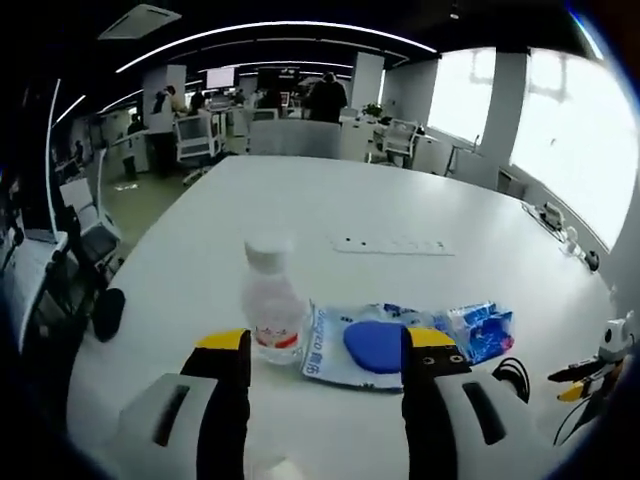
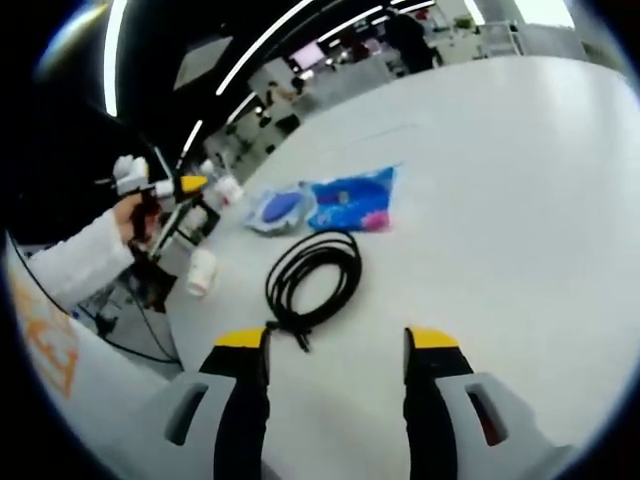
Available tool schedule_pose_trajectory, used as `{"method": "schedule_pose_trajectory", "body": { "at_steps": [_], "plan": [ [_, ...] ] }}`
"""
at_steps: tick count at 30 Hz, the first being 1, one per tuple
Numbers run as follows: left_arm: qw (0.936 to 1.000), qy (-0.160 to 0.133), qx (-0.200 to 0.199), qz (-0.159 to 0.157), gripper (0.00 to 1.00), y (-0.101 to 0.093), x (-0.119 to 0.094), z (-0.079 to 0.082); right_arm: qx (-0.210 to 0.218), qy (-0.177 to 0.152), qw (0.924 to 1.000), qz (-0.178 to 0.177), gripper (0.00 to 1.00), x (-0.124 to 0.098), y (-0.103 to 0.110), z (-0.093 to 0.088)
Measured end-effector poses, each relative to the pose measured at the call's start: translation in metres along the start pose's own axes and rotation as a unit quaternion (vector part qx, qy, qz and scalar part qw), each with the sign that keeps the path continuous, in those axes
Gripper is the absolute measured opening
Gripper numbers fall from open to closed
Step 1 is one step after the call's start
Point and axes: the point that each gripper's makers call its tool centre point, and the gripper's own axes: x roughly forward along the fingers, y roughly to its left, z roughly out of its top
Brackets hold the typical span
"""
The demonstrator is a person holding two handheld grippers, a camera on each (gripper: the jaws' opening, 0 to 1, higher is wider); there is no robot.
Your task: Arrange the tabletop items into an orderly group along one side of the table until the central work area is clear of visible clutter.
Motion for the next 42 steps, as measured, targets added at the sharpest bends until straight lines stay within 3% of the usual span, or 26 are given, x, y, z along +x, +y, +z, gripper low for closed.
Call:
{"method": "schedule_pose_trajectory", "body": {
  "at_steps": [16,22,26,29,33,42],
  "plan": [
    [0.9997,-0.011,0.010,0.018,0.53,0.021,0.031,0.028,0.012,-0.012,0.9997,-0.017,0.50,-0.005,-0.008,0.007],
    [0.9993,-0.015,0.007,0.032,0.40,0.033,0.040,0.031,0.022,-0.010,0.9996,-0.018,0.48,-0.003,-0.009,0.006],
    [0.9991,-0.015,0.001,0.040,0.40,0.039,0.044,0.030,0.040,-0.016,0.9989,-0.017,0.48,-0.003,-0.010,0.007],
    [0.9990,-0.016,0.013,0.039,0.39,0.039,0.046,0.030,0.041,-0.018,0.9988,-0.020,0.48,-0.003,-0.011,0.009],
    [0.9983,-0.033,0.021,0.043,0.24,0.042,0.046,0.037,0.041,-0.017,0.9988,-0.021,0.47,-0.002,-0.012,0.010],
    [0.9970,-0.034,0.043,0.055,0.21,0.045,0.040,0.038,0.040,-0.014,0.9989,-0.020,0.45,-0.001,-0.011,0.011]
  ]
}}
